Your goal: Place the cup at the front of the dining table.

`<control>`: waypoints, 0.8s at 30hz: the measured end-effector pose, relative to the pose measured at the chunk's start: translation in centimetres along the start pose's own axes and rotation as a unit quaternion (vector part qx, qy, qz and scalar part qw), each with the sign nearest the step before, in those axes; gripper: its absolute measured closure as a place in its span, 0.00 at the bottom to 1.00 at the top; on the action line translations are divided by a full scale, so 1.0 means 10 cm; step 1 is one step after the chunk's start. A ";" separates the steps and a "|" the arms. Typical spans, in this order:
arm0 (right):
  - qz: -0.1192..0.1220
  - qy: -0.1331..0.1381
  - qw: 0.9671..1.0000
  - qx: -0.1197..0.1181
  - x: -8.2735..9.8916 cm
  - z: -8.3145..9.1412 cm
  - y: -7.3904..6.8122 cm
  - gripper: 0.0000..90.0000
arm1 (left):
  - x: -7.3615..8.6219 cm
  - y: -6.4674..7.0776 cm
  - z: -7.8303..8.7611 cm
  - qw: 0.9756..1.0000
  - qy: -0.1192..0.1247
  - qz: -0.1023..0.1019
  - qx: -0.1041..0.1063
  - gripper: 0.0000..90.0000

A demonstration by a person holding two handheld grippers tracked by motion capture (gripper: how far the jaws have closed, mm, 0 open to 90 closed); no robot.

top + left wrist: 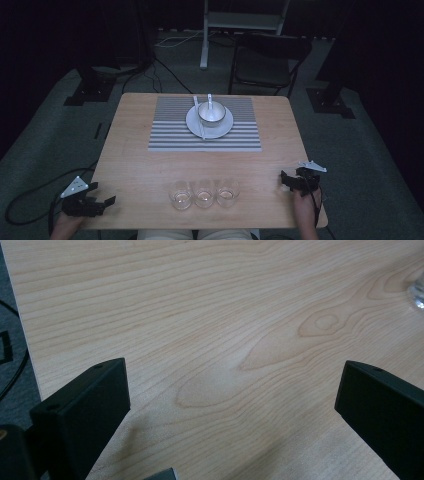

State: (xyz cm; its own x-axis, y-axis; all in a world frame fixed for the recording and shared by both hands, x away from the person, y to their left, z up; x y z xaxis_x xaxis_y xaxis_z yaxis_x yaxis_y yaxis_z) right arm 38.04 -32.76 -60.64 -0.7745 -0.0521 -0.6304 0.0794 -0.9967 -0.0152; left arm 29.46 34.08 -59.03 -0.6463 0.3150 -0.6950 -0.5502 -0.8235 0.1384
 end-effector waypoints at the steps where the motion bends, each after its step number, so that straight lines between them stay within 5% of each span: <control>1: 0.000 0.000 1.000 0.000 0.00 0.00 0.00 0.13 | 0.00 0.01 0.00 1.000 -0.001 -0.001 -0.002 0.02; 24: 0.000 0.000 1.000 0.000 0.00 0.00 0.00 0.13 | -0.17 0.29 -0.07 0.999 0.000 -0.028 0.040 0.02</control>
State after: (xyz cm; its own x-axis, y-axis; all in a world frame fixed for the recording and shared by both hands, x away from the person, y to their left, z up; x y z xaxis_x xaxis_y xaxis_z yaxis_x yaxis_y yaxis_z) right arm 38.04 -32.76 -60.64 -0.7748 -0.0519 -0.6301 0.0791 -0.9968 -0.0152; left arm 29.32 30.82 -57.88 -0.6135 0.3600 -0.7029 -0.6259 -0.7644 0.1548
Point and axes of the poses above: each handheld gripper's, and its own axes: z roughly backward along the jaws, x roughly out of its underside, y roughly to its right, the point moved 8 cm from there along -z, roughly forward along the jaws, and after that the axes turned 7 degrees about -y, right-handed, at the moved point
